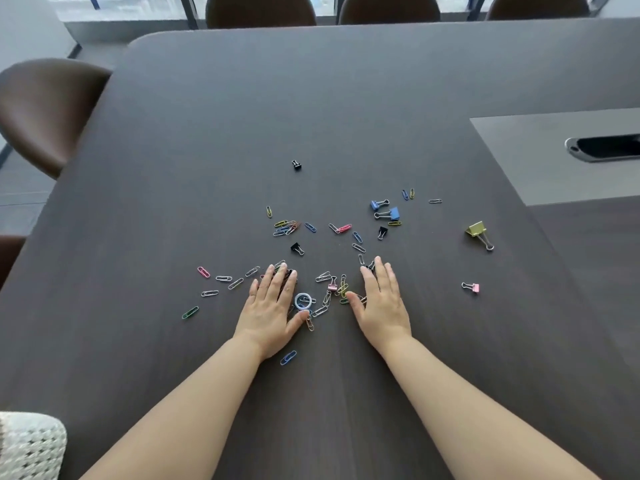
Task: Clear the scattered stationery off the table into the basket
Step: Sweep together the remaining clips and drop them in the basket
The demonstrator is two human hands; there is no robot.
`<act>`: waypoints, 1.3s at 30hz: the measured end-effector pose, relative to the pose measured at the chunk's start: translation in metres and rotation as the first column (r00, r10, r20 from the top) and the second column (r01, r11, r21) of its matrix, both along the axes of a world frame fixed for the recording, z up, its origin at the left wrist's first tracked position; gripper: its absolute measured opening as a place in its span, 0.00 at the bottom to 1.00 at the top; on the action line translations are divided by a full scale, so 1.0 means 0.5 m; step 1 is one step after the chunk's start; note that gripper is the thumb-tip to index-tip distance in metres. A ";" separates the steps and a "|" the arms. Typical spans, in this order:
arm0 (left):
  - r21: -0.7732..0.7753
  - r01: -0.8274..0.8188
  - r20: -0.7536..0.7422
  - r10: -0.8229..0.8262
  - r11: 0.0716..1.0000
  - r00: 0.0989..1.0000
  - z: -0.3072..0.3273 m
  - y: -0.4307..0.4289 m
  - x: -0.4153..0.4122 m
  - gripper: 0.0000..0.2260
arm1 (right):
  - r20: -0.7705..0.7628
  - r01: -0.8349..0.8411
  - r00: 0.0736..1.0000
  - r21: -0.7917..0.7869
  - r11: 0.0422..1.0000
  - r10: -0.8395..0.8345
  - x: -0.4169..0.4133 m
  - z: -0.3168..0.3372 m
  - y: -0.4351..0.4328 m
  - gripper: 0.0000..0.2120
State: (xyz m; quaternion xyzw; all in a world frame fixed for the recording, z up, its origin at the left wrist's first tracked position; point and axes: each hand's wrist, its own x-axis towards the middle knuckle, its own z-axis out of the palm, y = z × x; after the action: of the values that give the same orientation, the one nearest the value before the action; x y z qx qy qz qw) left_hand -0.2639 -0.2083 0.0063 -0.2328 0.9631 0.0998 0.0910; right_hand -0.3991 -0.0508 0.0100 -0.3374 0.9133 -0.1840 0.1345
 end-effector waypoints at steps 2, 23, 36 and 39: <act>0.025 -0.004 -0.021 0.004 1.000 1.000 -0.002 0.016 -0.034 0.42 | -0.047 0.045 0.998 -0.140 0.989 -0.052 -0.024 0.000 0.022 0.29; 0.030 -0.071 -0.149 0.075 0.997 0.986 -0.013 0.074 -0.163 0.35 | -0.121 0.433 0.900 0.126 0.892 -0.420 -0.332 -0.007 0.146 0.34; 0.034 -0.095 -0.136 0.099 0.995 0.986 -0.012 0.078 -0.159 0.34 | 0.073 -0.157 0.981 -0.255 0.954 0.180 -0.172 0.012 0.086 0.23; 0.028 -0.128 -0.174 0.131 0.991 0.976 -0.013 0.079 -0.155 0.32 | 0.057 -0.020 0.998 -0.313 0.949 0.039 -0.218 0.015 0.065 0.22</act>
State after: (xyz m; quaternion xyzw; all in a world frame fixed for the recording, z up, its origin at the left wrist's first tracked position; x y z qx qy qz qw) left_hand -0.3412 -0.1688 -0.0004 -0.2848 0.9492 0.1337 0.0012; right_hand -0.5083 -0.0184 0.0177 -0.3622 0.8629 -0.3346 0.1105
